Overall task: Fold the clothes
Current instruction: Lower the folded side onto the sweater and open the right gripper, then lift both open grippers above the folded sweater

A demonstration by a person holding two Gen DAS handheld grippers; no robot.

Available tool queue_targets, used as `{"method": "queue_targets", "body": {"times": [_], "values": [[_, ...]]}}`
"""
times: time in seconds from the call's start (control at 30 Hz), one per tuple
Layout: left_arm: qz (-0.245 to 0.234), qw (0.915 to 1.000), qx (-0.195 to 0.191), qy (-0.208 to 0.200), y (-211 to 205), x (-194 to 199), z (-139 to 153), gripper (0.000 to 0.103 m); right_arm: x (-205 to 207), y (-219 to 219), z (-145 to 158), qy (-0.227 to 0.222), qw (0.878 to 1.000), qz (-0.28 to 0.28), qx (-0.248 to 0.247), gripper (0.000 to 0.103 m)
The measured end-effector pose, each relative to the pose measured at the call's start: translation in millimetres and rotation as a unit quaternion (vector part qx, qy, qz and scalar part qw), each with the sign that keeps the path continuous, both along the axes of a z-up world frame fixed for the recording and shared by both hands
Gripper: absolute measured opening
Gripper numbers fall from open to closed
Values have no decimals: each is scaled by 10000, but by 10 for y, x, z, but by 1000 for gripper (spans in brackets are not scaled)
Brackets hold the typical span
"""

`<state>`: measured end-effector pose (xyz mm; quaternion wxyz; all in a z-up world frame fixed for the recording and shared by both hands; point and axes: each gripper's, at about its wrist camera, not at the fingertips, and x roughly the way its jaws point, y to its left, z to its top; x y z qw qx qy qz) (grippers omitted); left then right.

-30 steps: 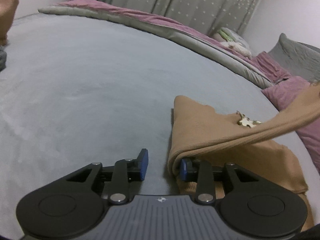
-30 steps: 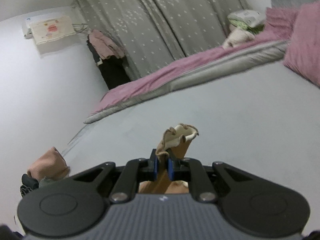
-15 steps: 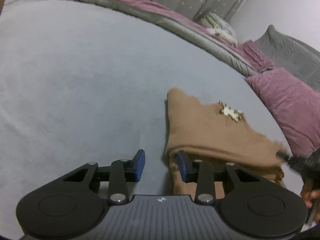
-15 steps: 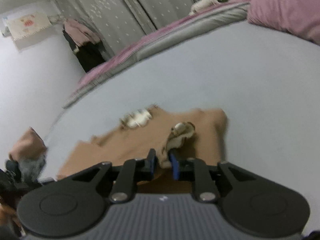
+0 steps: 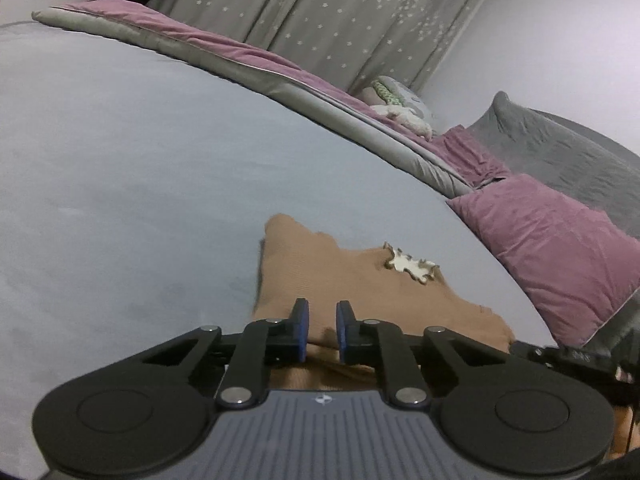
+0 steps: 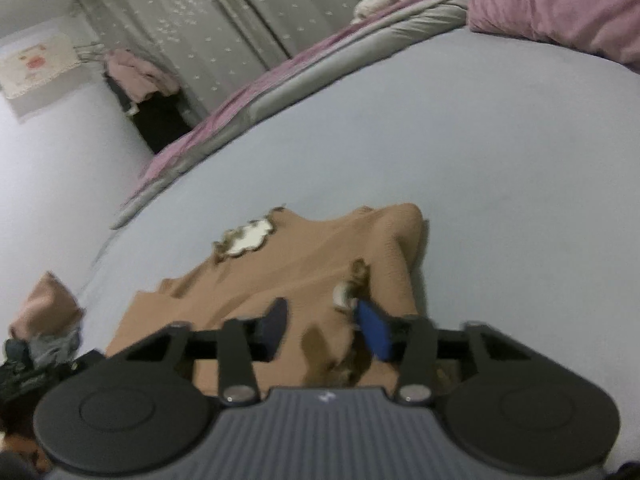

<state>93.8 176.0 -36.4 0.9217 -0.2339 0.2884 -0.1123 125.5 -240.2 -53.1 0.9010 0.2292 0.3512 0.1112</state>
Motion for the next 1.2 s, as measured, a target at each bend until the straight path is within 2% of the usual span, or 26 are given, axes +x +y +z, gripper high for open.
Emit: {"method": "queue_targets", "body": {"times": [0.03, 0.07, 0.17, 0.3, 0.43, 0.5, 0.57, 0.63, 0.73, 0.97, 1.07, 1.2], "values": [[-3, 10000, 22, 30, -10, 14, -30, 9, 24, 43, -12, 25, 9999, -16, -126, 11], [-2, 10000, 41, 50, -14, 26, -52, 9, 25, 95, 2, -21, 9996, -25, -281, 11], [15, 9999, 84, 95, -19, 44, -95, 7, -108, 237, 109, -628, 9948, -32, -796, 10], [-18, 9997, 67, 232, -31, 69, -209, 5, -72, 283, -28, -420, 9926, -131, -1135, 10], [-26, 9997, 16, 236, -40, 80, -222, 5, -91, 436, 37, -421, 9872, -95, -1537, 13], [-6, 9998, 11, 218, -50, 73, -188, 5, -114, 526, 99, -444, 9818, -79, -1845, 21], [15, 9999, 25, 142, -75, 61, -128, 5, -162, 602, 180, -594, 9772, -106, -2037, 40], [39, 10000, 89, 4, -87, 47, -76, 5, -197, 685, 236, -735, 9745, -71, -2118, 48], [85, 9996, 203, -170, -135, 40, -16, 7, -225, 844, 284, -853, 9720, 80, -2187, 48], [-11, 9989, 461, -67, -223, 79, -95, 15, -184, 1302, 239, -785, 9672, 587, -2346, 52], [-26, 9980, 624, -27, -264, 91, -103, 16, -150, 1340, 120, -601, 9657, 643, -2442, 55], [-46, 9973, 732, -13, -318, 86, -78, 22, -224, 1201, 95, -507, 9729, 468, -2207, 57]]}}
